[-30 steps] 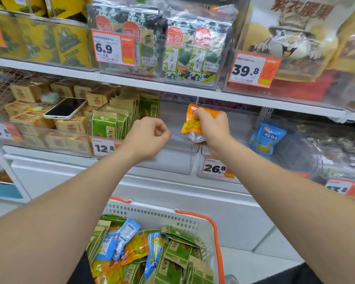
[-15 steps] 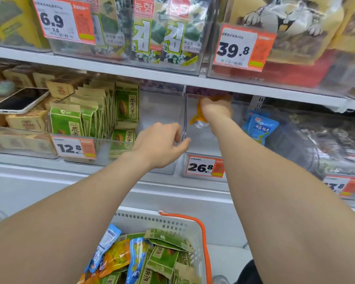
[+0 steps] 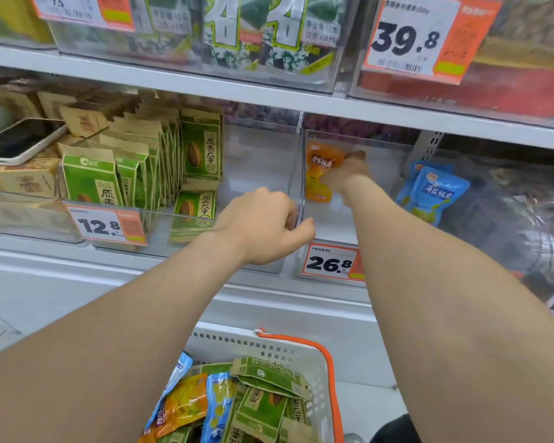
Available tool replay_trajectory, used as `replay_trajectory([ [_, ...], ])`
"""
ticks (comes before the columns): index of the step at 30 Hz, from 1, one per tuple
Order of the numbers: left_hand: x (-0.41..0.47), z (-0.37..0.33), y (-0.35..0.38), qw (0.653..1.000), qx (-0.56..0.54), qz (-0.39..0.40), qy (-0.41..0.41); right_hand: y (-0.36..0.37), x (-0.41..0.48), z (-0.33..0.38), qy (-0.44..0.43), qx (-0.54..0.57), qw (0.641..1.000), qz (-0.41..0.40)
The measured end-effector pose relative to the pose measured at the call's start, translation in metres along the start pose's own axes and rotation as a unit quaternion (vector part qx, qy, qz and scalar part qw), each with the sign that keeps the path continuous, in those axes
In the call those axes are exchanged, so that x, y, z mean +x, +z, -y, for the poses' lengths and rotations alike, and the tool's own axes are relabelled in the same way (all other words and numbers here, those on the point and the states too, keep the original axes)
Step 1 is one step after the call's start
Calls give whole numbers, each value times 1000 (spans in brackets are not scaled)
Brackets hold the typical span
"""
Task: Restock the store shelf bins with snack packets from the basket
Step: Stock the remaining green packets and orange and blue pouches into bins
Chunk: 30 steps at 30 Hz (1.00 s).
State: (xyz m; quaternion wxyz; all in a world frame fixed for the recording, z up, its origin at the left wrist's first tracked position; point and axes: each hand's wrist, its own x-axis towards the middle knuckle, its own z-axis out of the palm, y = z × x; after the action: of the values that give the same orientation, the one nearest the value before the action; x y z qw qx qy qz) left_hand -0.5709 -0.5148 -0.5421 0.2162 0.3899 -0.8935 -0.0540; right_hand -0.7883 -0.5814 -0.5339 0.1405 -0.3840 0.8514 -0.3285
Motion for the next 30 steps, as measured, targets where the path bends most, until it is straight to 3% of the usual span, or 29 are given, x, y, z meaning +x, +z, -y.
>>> replay_trajectory([
  [6, 0, 0, 2, 1000, 0, -8, 9, 15, -2, -4, 62, -67, 995, -49],
  [8, -1, 0, 2, 1000, 4, -13, 9, 15, -2, -3, 45, -67, 995, -51],
  [11, -1, 0, 3, 1000, 3, -18, 10, 15, -8, 3, -24, -164, 984, 57],
  [14, -1, 0, 3, 1000, 4, -20, 11, 18, -11, 5, -109, -283, 943, 136],
  [17, -2, 0, 2, 1000, 7, -22, 14, 19, -10, 2, -163, -291, 924, 187],
  [23, -1, 2, 3, 1000, 0, -10, 17, 14, -15, -8, -144, -288, 914, 246],
  [30, -8, 5, -11, 997, 41, 45, 37, -6, -34, -3, -163, -290, 934, 131],
])
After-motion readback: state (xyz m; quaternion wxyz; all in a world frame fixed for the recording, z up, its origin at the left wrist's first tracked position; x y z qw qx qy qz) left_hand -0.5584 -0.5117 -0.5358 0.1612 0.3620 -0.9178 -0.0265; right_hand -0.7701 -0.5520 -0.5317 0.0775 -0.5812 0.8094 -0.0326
